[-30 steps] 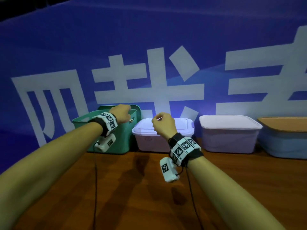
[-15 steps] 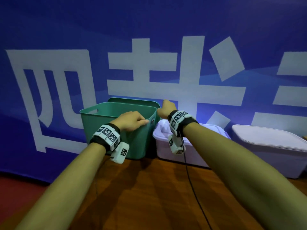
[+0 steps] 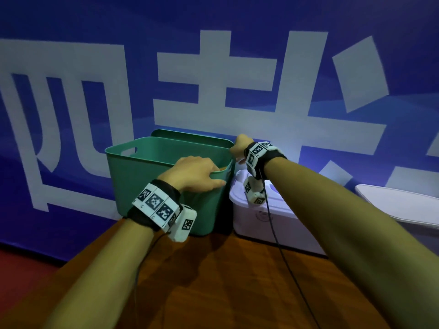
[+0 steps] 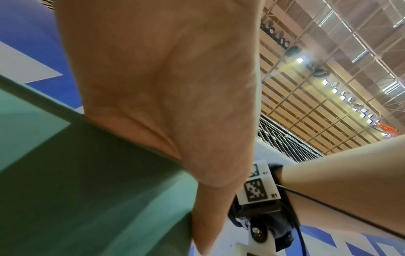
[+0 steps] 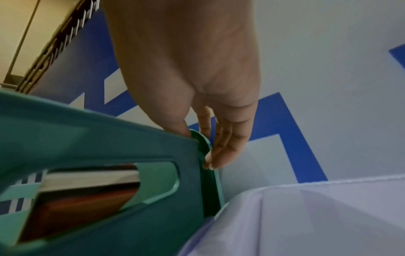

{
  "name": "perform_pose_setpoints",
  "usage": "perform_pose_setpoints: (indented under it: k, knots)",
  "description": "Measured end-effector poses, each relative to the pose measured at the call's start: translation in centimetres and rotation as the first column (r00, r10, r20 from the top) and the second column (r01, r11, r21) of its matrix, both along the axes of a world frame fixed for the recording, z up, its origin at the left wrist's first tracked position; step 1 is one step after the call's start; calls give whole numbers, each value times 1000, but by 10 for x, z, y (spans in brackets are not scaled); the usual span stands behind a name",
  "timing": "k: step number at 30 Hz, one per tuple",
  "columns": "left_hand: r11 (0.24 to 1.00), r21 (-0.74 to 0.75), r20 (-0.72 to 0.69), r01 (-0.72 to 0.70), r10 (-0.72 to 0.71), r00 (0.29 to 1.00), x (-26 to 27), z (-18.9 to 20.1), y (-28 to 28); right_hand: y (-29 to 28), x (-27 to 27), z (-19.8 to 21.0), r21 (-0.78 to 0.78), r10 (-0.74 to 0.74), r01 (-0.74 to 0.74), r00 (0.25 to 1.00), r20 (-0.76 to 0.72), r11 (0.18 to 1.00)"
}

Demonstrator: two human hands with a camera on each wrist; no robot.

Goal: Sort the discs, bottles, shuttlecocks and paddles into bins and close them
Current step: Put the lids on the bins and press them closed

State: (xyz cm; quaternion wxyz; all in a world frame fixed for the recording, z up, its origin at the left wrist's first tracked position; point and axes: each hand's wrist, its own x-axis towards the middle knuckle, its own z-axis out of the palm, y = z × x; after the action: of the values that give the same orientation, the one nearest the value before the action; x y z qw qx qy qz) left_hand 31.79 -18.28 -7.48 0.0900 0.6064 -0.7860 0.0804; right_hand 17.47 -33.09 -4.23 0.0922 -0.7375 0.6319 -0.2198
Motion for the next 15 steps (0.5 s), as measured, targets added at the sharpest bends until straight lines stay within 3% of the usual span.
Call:
perform_pose_setpoints:
  k: [6,10,15]
  knots:
    - [999,-42,6,29,-28,1000,-1,-1,1,-9,3,9,-66,-8,2,995,-103,998]
    - [999,-40,-25,35,-36,999,-2,0,6,-14,9,30,-241,28,-45,997,-70,970]
    - [1000,-26,-49,16,-18,999,-2,1,9,0,24,47,-499,27,-23,1000,1,866]
